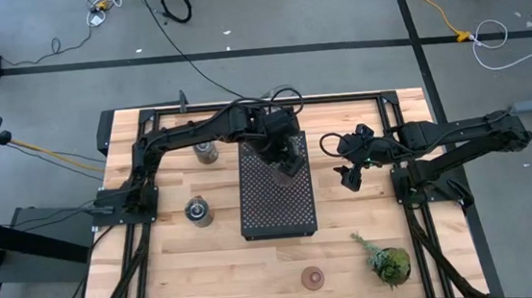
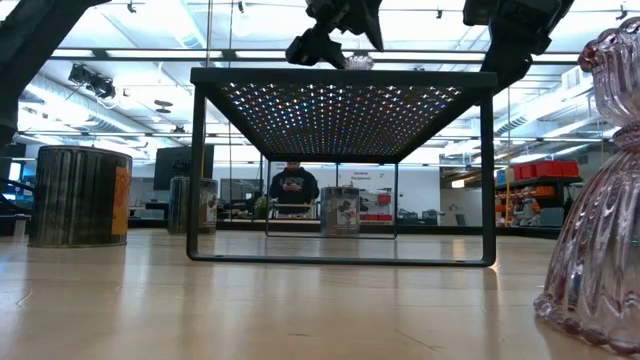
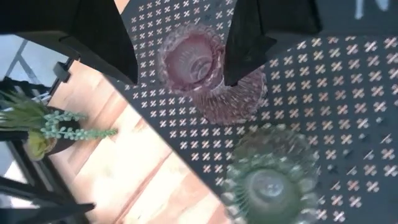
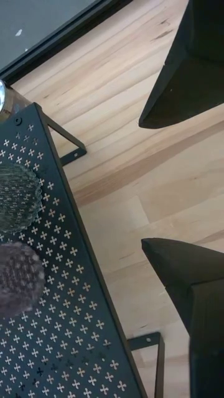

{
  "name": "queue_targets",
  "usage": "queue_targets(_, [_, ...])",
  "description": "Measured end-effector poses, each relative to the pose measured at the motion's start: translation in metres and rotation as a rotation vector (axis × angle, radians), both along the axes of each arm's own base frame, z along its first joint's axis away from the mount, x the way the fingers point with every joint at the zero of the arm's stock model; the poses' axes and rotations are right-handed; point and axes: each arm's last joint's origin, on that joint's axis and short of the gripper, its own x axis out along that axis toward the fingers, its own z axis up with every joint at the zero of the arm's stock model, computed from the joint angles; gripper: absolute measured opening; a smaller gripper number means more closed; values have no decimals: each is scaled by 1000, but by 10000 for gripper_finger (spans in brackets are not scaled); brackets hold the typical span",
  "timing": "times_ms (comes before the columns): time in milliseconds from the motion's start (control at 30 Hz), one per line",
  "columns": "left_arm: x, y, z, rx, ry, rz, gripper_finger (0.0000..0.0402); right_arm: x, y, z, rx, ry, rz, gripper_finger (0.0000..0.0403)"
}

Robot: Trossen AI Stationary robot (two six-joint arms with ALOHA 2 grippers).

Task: Pick & Place candle stick holders
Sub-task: Put the left pink glass candle holder on the shelf aligned with the green glass candle holder

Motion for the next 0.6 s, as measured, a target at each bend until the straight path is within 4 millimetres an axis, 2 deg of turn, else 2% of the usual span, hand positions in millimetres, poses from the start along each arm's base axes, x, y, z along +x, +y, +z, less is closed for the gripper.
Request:
queue_targets(233, [7,-1,5,-44,-85,-8,239,0,0,0,-3,1,4,302])
queue_targets(600, [7,0,5,-34,-87,-10,238,0,0,0,-2,1,4,302])
